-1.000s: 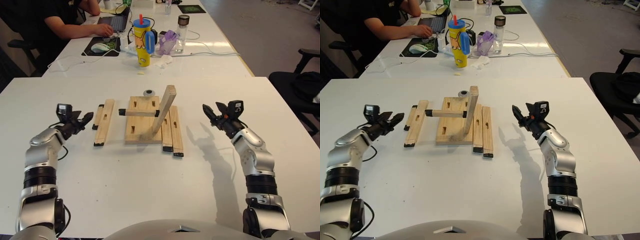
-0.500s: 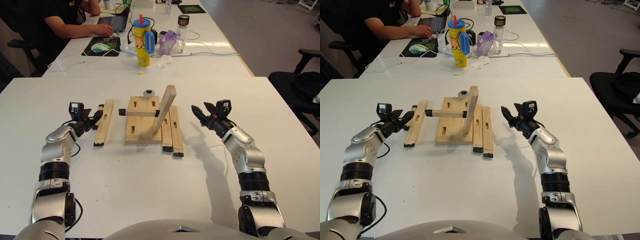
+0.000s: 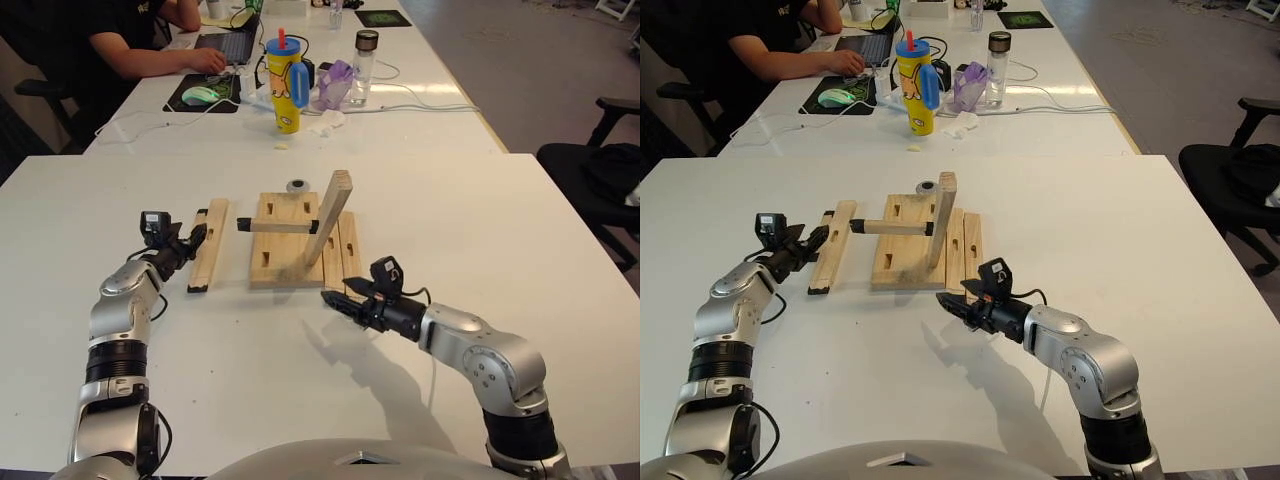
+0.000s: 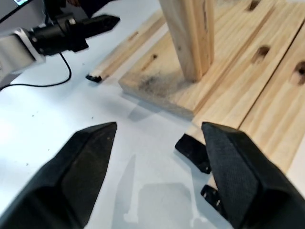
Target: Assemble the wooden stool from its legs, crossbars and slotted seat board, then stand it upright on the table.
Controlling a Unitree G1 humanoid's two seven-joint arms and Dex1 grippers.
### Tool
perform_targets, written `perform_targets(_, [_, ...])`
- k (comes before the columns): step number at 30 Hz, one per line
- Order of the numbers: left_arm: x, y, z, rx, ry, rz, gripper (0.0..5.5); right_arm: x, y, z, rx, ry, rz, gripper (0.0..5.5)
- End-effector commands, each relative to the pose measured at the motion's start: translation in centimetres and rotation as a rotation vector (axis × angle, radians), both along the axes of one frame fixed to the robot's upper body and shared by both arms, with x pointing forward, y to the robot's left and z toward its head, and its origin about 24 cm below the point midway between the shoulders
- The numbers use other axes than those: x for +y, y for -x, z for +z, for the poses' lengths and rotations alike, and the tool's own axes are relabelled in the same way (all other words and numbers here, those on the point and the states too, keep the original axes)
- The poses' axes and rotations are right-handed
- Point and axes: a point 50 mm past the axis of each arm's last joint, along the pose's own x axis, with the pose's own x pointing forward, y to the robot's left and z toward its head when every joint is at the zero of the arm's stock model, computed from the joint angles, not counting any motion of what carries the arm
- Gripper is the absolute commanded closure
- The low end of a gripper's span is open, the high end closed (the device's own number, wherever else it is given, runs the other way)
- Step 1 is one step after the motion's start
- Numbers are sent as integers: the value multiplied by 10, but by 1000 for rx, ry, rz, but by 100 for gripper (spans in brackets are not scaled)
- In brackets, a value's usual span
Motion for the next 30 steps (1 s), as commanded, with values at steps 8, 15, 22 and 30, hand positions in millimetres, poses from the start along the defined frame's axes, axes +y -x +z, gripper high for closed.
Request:
perform_targets(8, [-9,1,0,5,22,-14,253,-8,6,-9,229,117,-25,220])
perform_targets(15, [-15,4,-5,14,37,-21,253,-17,-10,-14,216,185,-161,220])
perform_targets(22, [-19,1,-4,12,53,-34,253,11,-19,-14,148,179,-148,220])
perform_targets(30, [-22,-2,-5,12,62,-42,253,18,-31,-21,131,267,-222,220])
